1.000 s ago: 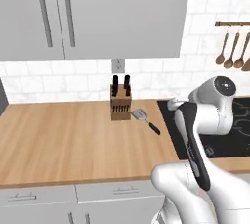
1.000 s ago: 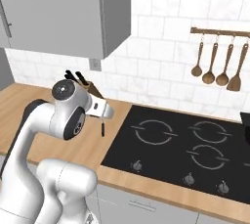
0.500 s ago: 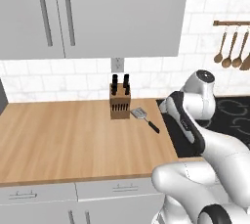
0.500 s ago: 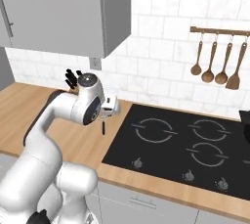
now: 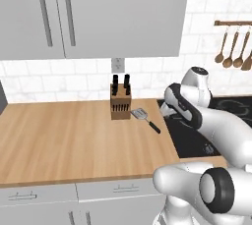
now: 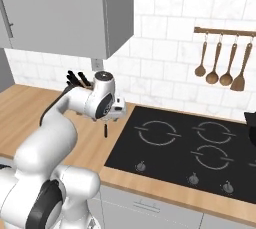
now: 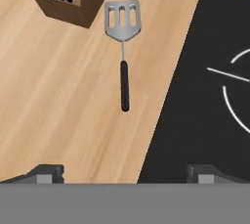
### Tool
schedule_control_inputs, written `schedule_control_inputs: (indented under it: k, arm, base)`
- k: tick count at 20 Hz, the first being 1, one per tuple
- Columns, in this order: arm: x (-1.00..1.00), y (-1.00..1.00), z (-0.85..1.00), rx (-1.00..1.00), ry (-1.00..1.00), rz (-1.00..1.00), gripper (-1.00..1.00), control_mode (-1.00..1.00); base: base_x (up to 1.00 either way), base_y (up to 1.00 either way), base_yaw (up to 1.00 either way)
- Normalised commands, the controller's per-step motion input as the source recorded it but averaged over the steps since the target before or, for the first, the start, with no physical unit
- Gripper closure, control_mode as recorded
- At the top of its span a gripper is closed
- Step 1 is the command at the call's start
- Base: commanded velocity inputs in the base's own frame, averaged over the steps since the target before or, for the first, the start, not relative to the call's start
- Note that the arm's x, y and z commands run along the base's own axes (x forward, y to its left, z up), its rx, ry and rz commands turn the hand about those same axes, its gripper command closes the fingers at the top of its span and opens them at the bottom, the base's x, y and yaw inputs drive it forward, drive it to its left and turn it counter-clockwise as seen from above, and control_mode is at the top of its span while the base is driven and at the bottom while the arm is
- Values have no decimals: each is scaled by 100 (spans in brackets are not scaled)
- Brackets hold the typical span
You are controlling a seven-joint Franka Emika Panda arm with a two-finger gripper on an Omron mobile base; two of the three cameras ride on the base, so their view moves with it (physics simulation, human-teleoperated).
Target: Put the onion and eggplant in the pot. Retrieve the spatula and lightly stir the vegetables in the pot.
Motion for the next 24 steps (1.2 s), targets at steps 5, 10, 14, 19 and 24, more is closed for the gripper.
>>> schedule_control_inputs:
  k: [5,10,14,19,24]
  arm:
    - [0,2,-43,0,-3,6,-100,-100]
    - [0,4,-34,0,-5,0,-100,-100]
    - [3,18,-28,3,0,0,-100,-100]
    - [9,11,-28,4,0,0,-100,-100]
    - [36,1,-12,0,0,0,-100,-100]
  base:
    - [0,0,0]
    - [0,0,0]
    - [0,0,0]
    - [0,0,0]
    - [0,0,0]
